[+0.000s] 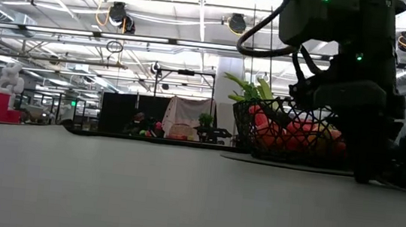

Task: Build produce basket
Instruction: Put the grapes into the black wire basket

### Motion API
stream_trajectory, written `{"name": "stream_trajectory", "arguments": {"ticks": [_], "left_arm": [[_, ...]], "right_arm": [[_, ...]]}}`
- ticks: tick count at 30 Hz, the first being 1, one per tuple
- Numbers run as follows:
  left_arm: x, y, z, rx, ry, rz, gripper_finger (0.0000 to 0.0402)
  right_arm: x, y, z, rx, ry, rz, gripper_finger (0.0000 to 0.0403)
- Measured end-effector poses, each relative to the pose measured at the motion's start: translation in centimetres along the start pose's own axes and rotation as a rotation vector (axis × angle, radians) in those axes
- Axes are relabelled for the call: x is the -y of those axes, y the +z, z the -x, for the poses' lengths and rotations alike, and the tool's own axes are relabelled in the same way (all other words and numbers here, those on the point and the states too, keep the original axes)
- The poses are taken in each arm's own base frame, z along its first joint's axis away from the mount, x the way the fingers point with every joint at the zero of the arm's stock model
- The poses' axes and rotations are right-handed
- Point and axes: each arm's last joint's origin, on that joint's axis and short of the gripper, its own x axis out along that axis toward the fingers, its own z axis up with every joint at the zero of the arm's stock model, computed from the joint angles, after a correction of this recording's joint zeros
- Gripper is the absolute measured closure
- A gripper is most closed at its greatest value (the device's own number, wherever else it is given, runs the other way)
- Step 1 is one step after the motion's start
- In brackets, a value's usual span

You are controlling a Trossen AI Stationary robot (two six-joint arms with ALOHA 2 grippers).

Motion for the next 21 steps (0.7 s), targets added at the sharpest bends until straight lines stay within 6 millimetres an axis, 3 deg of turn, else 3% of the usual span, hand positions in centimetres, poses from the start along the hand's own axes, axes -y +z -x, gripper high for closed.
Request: {"name": "stream_trajectory", "arguments": {"ticks": [6,11,15,21], "left_arm": [[0.0,0.3,0.0,0.024,0.001,0.007,0.0011],[0.0,0.4,0.0,0.034,0.001,0.002,0.0011],[0.0,0.4,0.0,0.034,0.001,0.002,0.0011],[0.0,0.4,0.0,0.035,0.001,0.001,0.0011]], "right_arm": [[-0.2,0.1,0.0,0.014,0.02,0.027,0.0312],[-0.5,0.1,0.4,0.045,0.066,0.063,0.0372],[-1.1,-0.3,1.9,0.118,0.16,0.107,0.039],[-1.5,-2.2,6.3,0.393,0.311,0.196,0.0381]]}}
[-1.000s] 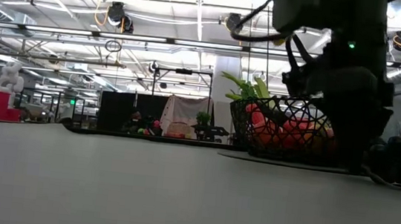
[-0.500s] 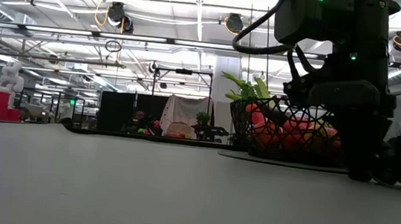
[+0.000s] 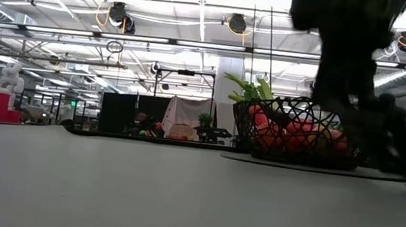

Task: Build produce basket
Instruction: Put the grapes into the black wire basket

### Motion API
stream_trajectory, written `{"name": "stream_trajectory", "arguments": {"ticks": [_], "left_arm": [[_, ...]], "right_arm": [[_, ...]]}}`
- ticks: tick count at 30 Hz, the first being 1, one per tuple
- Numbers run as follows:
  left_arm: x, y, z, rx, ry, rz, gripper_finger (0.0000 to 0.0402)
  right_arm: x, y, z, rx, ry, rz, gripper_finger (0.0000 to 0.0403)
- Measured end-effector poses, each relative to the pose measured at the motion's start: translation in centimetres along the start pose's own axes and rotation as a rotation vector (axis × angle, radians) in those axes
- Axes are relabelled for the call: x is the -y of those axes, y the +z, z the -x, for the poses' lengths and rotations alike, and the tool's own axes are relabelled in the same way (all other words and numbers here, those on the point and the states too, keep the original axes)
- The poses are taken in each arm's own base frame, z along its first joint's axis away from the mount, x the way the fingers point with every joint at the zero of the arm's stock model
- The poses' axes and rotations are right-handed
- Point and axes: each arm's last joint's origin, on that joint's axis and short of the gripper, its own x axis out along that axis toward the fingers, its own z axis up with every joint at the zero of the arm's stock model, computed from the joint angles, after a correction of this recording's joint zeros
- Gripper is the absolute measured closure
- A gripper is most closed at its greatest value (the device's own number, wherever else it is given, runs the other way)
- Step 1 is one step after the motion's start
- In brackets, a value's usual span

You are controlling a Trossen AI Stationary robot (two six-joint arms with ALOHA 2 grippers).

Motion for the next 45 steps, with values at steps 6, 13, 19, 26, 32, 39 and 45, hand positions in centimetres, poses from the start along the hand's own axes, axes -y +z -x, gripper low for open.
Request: {"name": "stream_trajectory", "arguments": {"ticks": [6,13,19,26,32,39,45], "left_arm": [[0.0,0.0,0.0,0.003,0.0,0.011,0.0011],[0.0,0.0,0.0,0.004,0.0,0.071,0.0011],[0.0,0.0,0.0,0.004,-0.001,0.123,0.0011],[0.1,0.0,0.0,0.004,-0.003,0.188,0.0011],[0.5,0.1,0.3,0.008,-0.022,0.196,0.0011],[1.1,0.1,0.6,0.012,-0.044,0.195,0.0011],[1.2,0.1,0.7,0.013,-0.05,0.213,0.0011]], "right_arm": [[-1.9,-1.3,5.1,0.343,0.081,0.113,0.0384],[-4.1,-3.0,9.6,0.726,0.116,0.281,0.0384],[-6.2,-4.1,11.4,0.879,0.132,0.653,0.0384],[-6.9,-5.0,11.7,0.924,0.047,0.973,0.0385],[-7.1,-5.5,12.0,0.95,-0.023,1.155,0.0385],[-7.8,-6.3,13.1,1.051,-0.076,1.34,0.0385],[-8.3,-7.7,14.0,1.113,-0.099,1.486,0.0385]]}}
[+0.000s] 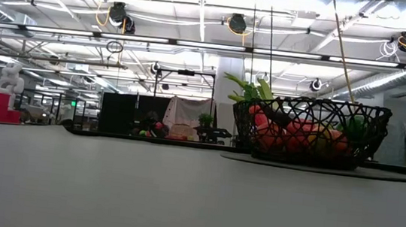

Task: Build produce basket
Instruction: Put the grapes into the black wire basket

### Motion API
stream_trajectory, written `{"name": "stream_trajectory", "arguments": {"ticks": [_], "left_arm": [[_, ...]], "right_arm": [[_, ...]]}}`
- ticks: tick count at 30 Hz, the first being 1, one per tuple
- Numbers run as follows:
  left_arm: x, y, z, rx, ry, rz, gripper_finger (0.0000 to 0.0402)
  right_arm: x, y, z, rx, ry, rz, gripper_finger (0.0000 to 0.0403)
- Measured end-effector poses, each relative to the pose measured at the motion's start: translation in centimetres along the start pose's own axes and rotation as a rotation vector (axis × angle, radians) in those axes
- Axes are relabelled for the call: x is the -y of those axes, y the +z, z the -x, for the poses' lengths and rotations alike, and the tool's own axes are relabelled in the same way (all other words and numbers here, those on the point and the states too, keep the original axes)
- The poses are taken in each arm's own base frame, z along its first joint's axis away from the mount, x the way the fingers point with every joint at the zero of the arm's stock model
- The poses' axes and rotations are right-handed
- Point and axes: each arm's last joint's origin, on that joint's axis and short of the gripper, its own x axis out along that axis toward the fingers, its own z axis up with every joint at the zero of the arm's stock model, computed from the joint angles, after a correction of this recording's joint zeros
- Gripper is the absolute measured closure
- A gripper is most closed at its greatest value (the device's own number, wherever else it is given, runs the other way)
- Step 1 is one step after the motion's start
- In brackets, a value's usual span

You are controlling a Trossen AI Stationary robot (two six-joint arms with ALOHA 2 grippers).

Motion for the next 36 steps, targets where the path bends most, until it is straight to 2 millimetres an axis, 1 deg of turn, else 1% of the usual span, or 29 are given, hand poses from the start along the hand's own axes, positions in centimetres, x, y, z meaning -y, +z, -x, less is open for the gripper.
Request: {"name": "stream_trajectory", "arguments": {"ticks": [4,7,10,13,18,21,26,33,36], "left_arm": [[0.0,0.0,0.0,0.0,0.0,0.004,0.0011],[0.0,0.0,0.0,0.0,0.0,0.003,0.0011],[0.0,0.0,0.0,0.0,0.0,0.004,0.0011],[0.0,0.0,0.0,0.0,0.0,0.004,0.0011],[0.0,0.0,0.0,0.0,0.0,0.004,0.0011],[0.0,0.0,0.0,0.0,0.0,0.004,0.0011],[0.0,0.0,0.0,0.0,0.0,-0.001,0.0011],[0.0,0.0,0.0,0.0,0.0,-0.006,0.0011],[0.0,0.0,0.0,0.0,0.0,-0.015,0.0011]], "right_arm": [[-0.7,0.8,1.0,0.045,0.023,0.122,0.0385],[-0.7,1.4,1.4,0.079,0.011,0.11,0.0385],[-0.1,1.8,1.5,0.115,-0.03,-0.026,0.0385],[0.8,2.1,1.3,0.155,-0.085,-0.243,0.0385],[2.1,2.1,0.8,0.206,-0.135,-0.613,0.0385],[2.6,1.9,0.5,0.224,-0.149,-0.779,0.0385],[3.3,1.2,-0.3,0.223,-0.168,-0.955,0.0385],[3.7,0.5,-1.2,0.228,-0.186,-1.123,0.0385],[3.3,0.2,-1.8,0.206,-0.189,-1.123,0.0385]]}}
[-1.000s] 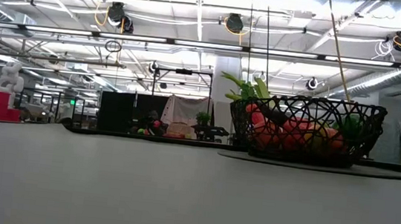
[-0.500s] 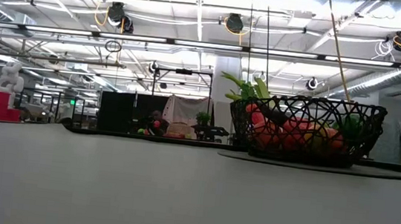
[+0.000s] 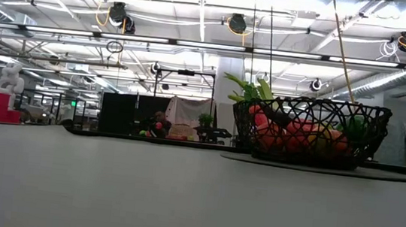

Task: Build produce basket
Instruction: Put the grapes into the black wire basket

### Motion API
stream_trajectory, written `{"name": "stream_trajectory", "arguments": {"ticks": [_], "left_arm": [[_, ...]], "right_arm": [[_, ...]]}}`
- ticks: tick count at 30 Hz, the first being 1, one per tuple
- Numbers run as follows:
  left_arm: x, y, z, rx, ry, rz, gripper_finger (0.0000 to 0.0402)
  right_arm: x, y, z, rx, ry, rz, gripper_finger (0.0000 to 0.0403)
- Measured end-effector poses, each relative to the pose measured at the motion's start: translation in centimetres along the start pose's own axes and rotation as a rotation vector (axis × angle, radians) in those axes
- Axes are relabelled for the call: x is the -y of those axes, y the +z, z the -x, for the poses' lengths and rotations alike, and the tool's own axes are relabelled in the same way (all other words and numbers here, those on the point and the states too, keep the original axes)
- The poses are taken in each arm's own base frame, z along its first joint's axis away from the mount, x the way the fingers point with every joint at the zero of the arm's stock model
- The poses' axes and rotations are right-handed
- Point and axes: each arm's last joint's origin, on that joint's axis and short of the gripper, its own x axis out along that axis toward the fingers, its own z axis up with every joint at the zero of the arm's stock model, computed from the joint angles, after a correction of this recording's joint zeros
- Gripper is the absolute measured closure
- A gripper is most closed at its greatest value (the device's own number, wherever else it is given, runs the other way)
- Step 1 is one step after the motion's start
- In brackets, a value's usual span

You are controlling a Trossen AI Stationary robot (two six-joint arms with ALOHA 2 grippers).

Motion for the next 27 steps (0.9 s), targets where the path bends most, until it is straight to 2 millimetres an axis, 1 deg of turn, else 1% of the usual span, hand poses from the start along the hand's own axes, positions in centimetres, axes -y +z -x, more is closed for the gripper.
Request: {"name": "stream_trajectory", "arguments": {"ticks": [2,4,8,12,14,16,18,20,24,27], "left_arm": [[0.0,0.0,0.0,0.0,0.0,0.0,0.0011],[0.0,0.0,0.0,0.0,0.0,0.0,0.0011],[0.0,0.0,0.0,0.0,0.0,0.0,0.0011],[0.0,0.0,0.0,0.0,0.0,0.001,0.0011],[0.0,0.0,0.0,0.0,0.0,0.001,0.0011],[0.0,0.0,0.0,0.0,0.0,0.001,0.0011],[0.0,0.0,0.0,0.0,0.0,0.001,0.0011],[0.0,0.0,0.0,0.0,0.0,-0.001,0.0011],[-0.1,0.0,-0.1,0.0,0.004,-0.054,0.0011],[-0.4,0.1,-0.2,-0.002,0.017,-0.094,0.0011]], "right_arm": [[0.2,-0.3,-0.3,-0.013,-0.019,0.026,0.0385],[0.7,-0.6,-0.5,-0.035,-0.077,0.048,0.0385],[2.0,-1.7,-0.9,-0.114,-0.281,0.146,0.0385],[3.9,-2.8,-1.1,-0.21,-0.484,0.317,0.0385],[5.0,-3.1,-1.1,-0.231,-0.603,0.362,0.0385],[6.3,-3.1,-1.2,-0.255,-0.67,0.402,0.0385],[7.9,-2.8,-1.3,-0.272,-0.735,0.413,0.0385],[10.1,-2.3,-1.5,-0.289,-0.79,0.385,0.0385],[15.0,-1.9,-1.9,-0.425,-0.767,0.3,0.0383],[18.2,-1.6,-1.4,-0.525,-0.78,0.238,0.0375]]}}
